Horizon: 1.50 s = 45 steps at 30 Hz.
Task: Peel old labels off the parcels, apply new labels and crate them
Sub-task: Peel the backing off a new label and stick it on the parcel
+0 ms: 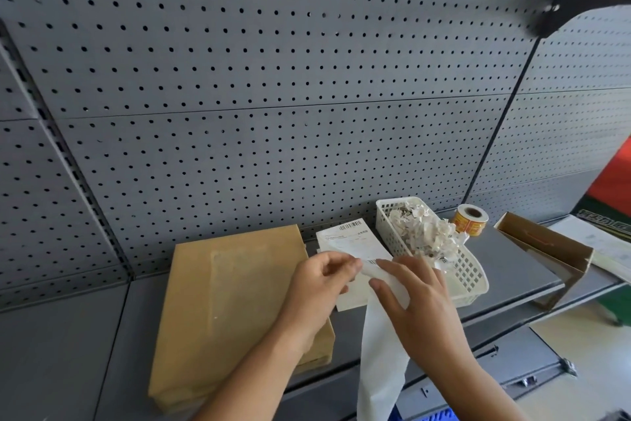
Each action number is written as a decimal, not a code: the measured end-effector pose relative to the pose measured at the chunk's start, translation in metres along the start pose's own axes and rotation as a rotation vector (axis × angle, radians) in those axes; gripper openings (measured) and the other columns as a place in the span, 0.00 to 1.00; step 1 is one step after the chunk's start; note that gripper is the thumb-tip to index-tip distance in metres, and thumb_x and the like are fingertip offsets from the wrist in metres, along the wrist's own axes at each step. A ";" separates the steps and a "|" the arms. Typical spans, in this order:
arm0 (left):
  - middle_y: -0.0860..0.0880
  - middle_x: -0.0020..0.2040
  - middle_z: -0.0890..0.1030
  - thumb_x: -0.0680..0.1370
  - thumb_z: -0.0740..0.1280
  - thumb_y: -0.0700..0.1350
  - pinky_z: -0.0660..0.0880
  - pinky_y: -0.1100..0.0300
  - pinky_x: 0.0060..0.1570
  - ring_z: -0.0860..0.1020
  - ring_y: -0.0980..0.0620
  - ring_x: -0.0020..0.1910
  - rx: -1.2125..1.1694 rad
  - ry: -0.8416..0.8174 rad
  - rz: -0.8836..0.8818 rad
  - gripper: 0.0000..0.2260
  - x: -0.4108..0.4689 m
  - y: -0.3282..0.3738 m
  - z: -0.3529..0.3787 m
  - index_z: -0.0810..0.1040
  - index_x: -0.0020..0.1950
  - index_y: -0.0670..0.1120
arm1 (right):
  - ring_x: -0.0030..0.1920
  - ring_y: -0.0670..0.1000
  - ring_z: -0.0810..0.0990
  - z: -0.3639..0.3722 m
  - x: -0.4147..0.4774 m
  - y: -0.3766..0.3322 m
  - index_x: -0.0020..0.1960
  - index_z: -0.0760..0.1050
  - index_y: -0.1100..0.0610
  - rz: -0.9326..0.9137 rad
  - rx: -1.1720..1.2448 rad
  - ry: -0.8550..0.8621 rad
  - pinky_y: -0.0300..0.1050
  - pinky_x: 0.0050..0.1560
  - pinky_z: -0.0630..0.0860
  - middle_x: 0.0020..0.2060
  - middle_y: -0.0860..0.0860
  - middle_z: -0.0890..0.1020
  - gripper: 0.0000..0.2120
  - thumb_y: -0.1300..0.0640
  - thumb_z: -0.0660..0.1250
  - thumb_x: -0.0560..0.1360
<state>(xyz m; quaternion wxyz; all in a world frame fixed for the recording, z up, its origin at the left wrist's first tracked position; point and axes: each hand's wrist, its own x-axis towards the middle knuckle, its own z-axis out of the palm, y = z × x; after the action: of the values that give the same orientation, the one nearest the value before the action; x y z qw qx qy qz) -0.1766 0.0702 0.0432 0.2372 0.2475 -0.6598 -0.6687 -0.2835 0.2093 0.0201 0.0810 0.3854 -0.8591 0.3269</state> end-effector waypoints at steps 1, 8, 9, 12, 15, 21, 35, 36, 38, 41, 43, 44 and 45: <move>0.50 0.45 0.86 0.79 0.72 0.47 0.81 0.58 0.52 0.83 0.52 0.49 -0.011 -0.002 -0.006 0.06 0.000 -0.001 0.002 0.84 0.51 0.46 | 0.60 0.45 0.67 0.000 -0.001 0.000 0.64 0.76 0.41 0.000 -0.010 -0.011 0.40 0.54 0.66 0.57 0.38 0.71 0.21 0.34 0.60 0.75; 0.49 0.46 0.86 0.80 0.70 0.44 0.81 0.57 0.52 0.83 0.50 0.48 0.024 0.021 0.031 0.04 0.000 -0.010 0.008 0.84 0.51 0.47 | 0.63 0.42 0.68 -0.014 -0.006 -0.003 0.64 0.74 0.36 0.005 -0.120 -0.103 0.43 0.59 0.70 0.59 0.33 0.72 0.25 0.27 0.53 0.74; 0.49 0.46 0.86 0.80 0.70 0.44 0.81 0.56 0.52 0.83 0.50 0.48 0.023 0.018 0.039 0.04 0.000 -0.011 0.008 0.84 0.51 0.47 | 0.63 0.41 0.69 -0.017 -0.004 -0.004 0.63 0.75 0.37 -0.007 -0.135 -0.099 0.43 0.60 0.69 0.58 0.33 0.73 0.24 0.29 0.53 0.75; 0.48 0.44 0.85 0.80 0.69 0.42 0.80 0.59 0.48 0.82 0.52 0.44 0.018 0.016 0.044 0.04 -0.001 -0.011 0.010 0.84 0.50 0.46 | 0.61 0.43 0.71 -0.022 0.003 -0.006 0.60 0.78 0.40 -0.079 -0.156 -0.071 0.40 0.58 0.68 0.56 0.35 0.76 0.21 0.34 0.55 0.77; 0.49 0.43 0.85 0.81 0.69 0.40 0.78 0.62 0.46 0.81 0.55 0.42 0.030 -0.018 0.064 0.04 -0.004 -0.010 0.011 0.84 0.50 0.46 | 0.58 0.40 0.72 -0.025 0.012 -0.009 0.60 0.78 0.41 -0.149 -0.110 -0.111 0.34 0.54 0.67 0.54 0.34 0.76 0.17 0.36 0.59 0.77; 0.52 0.42 0.85 0.80 0.68 0.37 0.76 0.64 0.46 0.80 0.58 0.42 0.091 -0.063 0.120 0.07 -0.004 -0.009 0.006 0.84 0.49 0.46 | 0.47 0.36 0.78 -0.024 0.026 -0.016 0.51 0.81 0.42 -0.124 0.073 -0.183 0.37 0.46 0.77 0.43 0.34 0.80 0.13 0.36 0.64 0.74; 0.51 0.35 0.79 0.76 0.68 0.39 0.72 0.61 0.39 0.75 0.54 0.36 0.170 -0.043 -0.031 0.04 -0.002 -0.022 -0.004 0.78 0.41 0.44 | 0.39 0.39 0.79 -0.037 0.052 -0.020 0.43 0.75 0.48 0.173 0.340 0.023 0.42 0.38 0.75 0.37 0.44 0.81 0.07 0.54 0.63 0.80; 0.51 0.34 0.78 0.76 0.68 0.39 0.72 0.59 0.39 0.74 0.54 0.36 0.168 -0.054 -0.057 0.05 -0.002 -0.021 -0.004 0.78 0.41 0.44 | 0.37 0.41 0.79 -0.038 0.054 -0.019 0.43 0.74 0.48 0.177 0.364 0.032 0.43 0.38 0.74 0.36 0.45 0.81 0.08 0.54 0.62 0.80; 0.47 0.36 0.81 0.77 0.67 0.42 0.77 0.51 0.45 0.77 0.52 0.38 0.109 -0.076 -0.087 0.05 -0.002 -0.018 -0.003 0.78 0.42 0.43 | 0.35 0.42 0.77 -0.040 0.054 -0.018 0.43 0.73 0.48 0.147 0.389 0.023 0.42 0.36 0.72 0.34 0.44 0.79 0.08 0.53 0.62 0.81; 0.44 0.49 0.85 0.80 0.67 0.54 0.79 0.45 0.57 0.83 0.45 0.48 -0.031 -0.128 -0.130 0.16 0.001 -0.008 0.000 0.79 0.53 0.40 | 0.37 0.42 0.77 -0.042 0.049 -0.021 0.44 0.72 0.47 0.048 0.368 -0.032 0.37 0.36 0.72 0.37 0.41 0.78 0.08 0.53 0.61 0.81; 0.47 0.52 0.86 0.79 0.67 0.62 0.79 0.46 0.59 0.83 0.46 0.53 -0.024 -0.137 -0.148 0.22 0.009 -0.002 0.002 0.80 0.56 0.44 | 0.39 0.45 0.78 -0.042 0.047 -0.021 0.45 0.72 0.47 0.008 0.360 -0.051 0.43 0.40 0.75 0.38 0.43 0.79 0.06 0.52 0.61 0.81; 0.48 0.52 0.86 0.78 0.68 0.63 0.79 0.46 0.59 0.83 0.47 0.53 -0.011 -0.135 -0.141 0.22 0.013 -0.001 0.003 0.80 0.56 0.45 | 0.39 0.46 0.78 -0.042 0.047 -0.021 0.45 0.73 0.47 0.000 0.365 -0.057 0.46 0.41 0.76 0.39 0.44 0.79 0.06 0.52 0.61 0.81; 0.48 0.51 0.86 0.78 0.68 0.63 0.79 0.46 0.60 0.84 0.47 0.53 -0.007 -0.131 -0.135 0.21 0.017 0.000 0.004 0.81 0.55 0.45 | 0.40 0.47 0.79 -0.043 0.046 -0.021 0.46 0.73 0.47 -0.004 0.369 -0.065 0.48 0.42 0.77 0.39 0.45 0.79 0.06 0.52 0.61 0.81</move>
<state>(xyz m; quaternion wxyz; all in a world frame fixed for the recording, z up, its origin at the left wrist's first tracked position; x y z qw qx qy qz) -0.1923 0.0626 0.0428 0.1489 0.2462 -0.6535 -0.7001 -0.3048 0.1974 0.0816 -0.0179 0.4058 -0.7860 0.4661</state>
